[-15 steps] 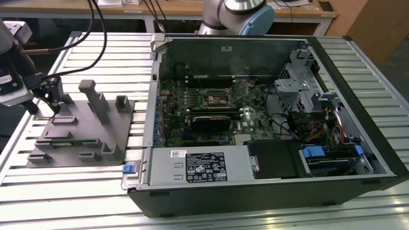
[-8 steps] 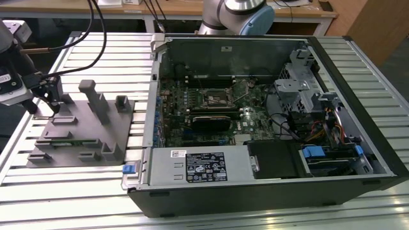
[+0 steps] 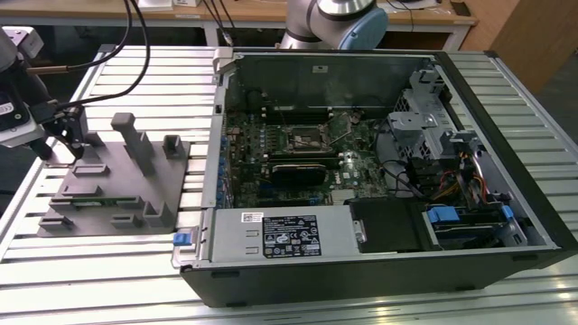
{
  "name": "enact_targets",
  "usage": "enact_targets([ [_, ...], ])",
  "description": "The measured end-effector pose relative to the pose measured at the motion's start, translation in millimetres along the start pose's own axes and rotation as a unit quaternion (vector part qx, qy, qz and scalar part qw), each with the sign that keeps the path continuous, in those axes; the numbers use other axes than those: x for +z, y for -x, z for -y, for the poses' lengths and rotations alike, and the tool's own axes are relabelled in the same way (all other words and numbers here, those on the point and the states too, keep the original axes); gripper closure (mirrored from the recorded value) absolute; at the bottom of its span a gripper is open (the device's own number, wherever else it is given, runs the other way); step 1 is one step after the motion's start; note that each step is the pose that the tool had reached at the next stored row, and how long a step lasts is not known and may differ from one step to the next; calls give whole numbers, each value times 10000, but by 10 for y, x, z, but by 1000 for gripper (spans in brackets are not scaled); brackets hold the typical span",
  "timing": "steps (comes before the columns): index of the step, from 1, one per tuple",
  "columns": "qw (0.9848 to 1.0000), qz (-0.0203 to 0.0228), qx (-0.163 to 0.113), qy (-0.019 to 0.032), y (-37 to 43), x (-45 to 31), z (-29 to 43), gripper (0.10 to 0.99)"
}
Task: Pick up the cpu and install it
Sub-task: 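Pick up the cpu and move it towards the insertion slot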
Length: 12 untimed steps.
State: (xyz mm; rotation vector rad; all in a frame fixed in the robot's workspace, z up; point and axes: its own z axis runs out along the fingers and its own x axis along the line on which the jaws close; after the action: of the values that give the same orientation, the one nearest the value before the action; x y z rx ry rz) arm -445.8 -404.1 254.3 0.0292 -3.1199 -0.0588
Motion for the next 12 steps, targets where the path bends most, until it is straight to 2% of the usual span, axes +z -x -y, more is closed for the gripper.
enact_targets([
  [12, 10000, 1, 0, 0, -1, -50, -2, 557],
])
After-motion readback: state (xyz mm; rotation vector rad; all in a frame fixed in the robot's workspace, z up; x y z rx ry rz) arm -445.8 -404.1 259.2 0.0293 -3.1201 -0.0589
